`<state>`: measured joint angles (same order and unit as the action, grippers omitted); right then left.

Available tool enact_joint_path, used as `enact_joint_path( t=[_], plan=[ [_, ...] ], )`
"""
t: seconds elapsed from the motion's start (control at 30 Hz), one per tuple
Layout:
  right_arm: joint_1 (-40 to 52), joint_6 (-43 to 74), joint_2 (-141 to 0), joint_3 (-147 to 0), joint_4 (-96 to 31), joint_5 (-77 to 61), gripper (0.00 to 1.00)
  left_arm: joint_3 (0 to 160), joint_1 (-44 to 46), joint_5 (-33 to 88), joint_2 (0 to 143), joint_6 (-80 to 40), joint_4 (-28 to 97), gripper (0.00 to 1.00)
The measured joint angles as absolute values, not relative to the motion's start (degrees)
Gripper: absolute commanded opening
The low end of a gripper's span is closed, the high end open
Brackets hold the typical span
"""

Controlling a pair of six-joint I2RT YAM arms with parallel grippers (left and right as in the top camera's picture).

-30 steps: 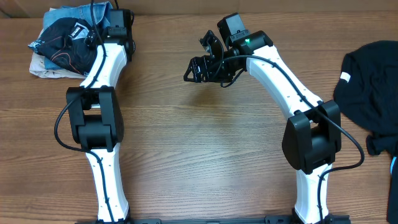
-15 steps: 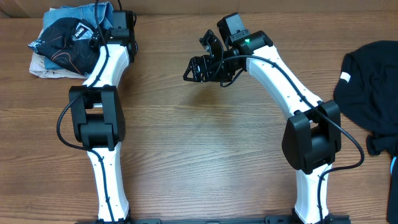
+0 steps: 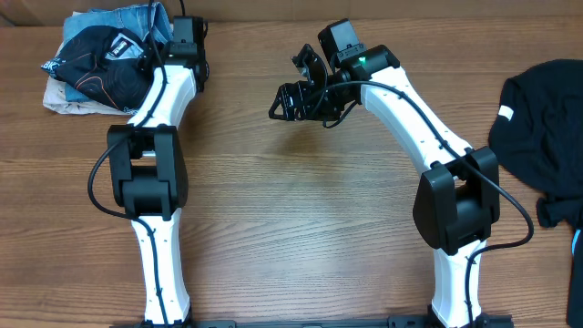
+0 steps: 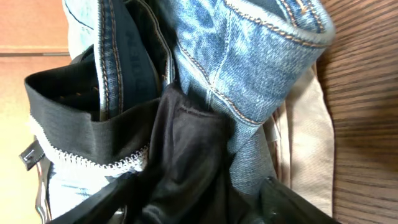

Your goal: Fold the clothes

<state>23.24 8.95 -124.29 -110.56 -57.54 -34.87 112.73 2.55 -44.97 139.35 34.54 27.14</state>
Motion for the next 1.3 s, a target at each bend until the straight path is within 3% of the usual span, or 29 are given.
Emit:
enact_joint_path(
  t=[0.17, 0.73, 1.23, 1.3],
  plan=[
    [23.24, 8.97, -124.29, -110.56, -57.54, -34.87, 0.93, 112.73, 2.94, -46.17, 139.44, 34.52, 27.35, 0.74],
    [23.22, 8.97, -124.29, -110.56, -57.6, -34.87, 0.93, 112.73, 4.16, -47.42, 139.44, 34.57, 32.84, 0.74],
    [23.24, 8.97, -124.29, -110.56, -57.52, -34.87, 0.93, 112.73, 4.1, -48.97, 139.44, 36.01, 32.8, 0.59],
    [23.24, 8.97, -124.29, -110.56, -57.52, -34.87, 0.93, 112.73, 4.1, -49.12, 139.44, 35.99, 32.8, 0.49]
  ],
)
